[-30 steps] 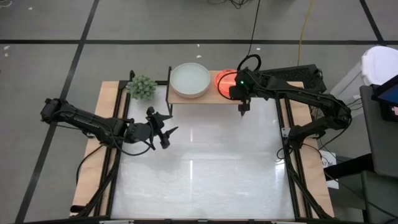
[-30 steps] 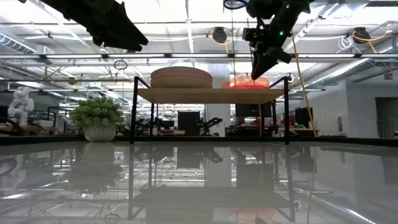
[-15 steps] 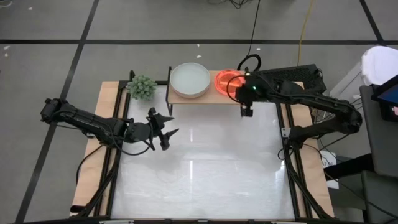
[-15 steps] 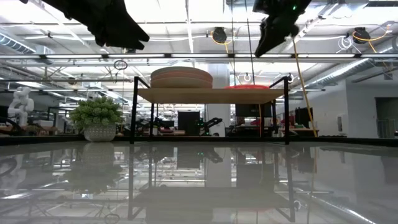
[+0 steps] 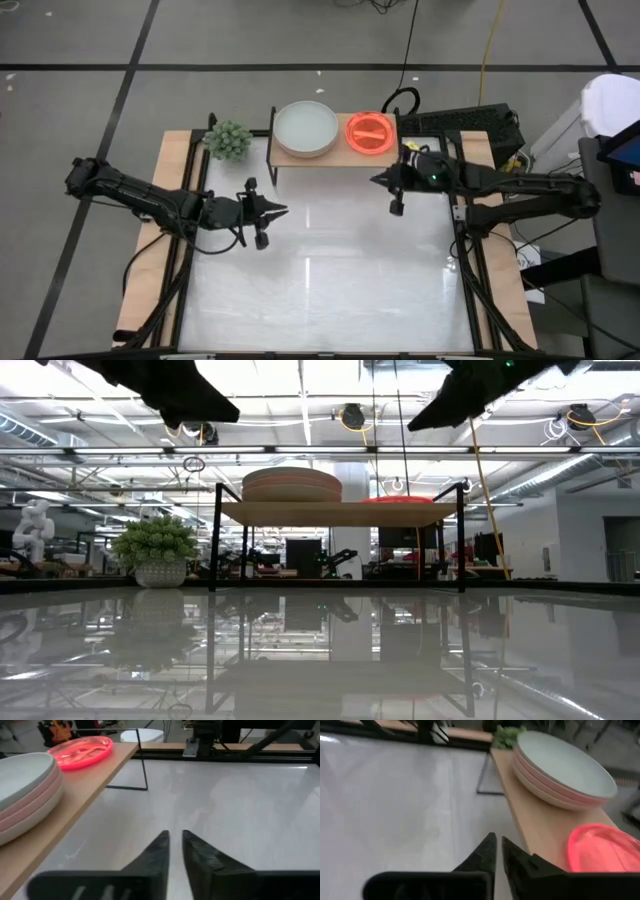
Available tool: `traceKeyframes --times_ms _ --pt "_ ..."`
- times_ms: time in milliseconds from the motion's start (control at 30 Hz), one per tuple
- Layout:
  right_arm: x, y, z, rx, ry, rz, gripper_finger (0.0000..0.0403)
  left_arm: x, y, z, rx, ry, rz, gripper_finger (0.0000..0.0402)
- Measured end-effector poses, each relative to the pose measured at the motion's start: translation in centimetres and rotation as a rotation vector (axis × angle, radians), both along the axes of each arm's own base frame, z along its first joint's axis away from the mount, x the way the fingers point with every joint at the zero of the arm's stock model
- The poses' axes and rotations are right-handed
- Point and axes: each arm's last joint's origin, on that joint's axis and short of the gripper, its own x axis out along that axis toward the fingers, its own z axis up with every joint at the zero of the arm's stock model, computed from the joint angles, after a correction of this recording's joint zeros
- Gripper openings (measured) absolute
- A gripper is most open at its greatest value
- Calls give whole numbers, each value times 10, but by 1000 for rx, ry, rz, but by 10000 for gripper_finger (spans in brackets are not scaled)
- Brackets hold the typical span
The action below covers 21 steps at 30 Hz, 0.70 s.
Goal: Place and stack plates onto a shelf
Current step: Return to Home Position
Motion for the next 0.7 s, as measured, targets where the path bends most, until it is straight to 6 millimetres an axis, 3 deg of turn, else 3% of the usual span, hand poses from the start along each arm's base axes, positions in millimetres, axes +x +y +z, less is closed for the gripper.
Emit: traceKeyframes --times_ms 167,400,700 --pt "-6 11 -22 -35 -80 5 6 -1 -2 -6 8 4 -17 8" --pt "-10 21 -48 -95 -121 2 1 -11 2 -30 17 45 38 5" --pt "-12 35 -69 -125 -163 6 0 -44 13 -50 -8 -136 128 4"
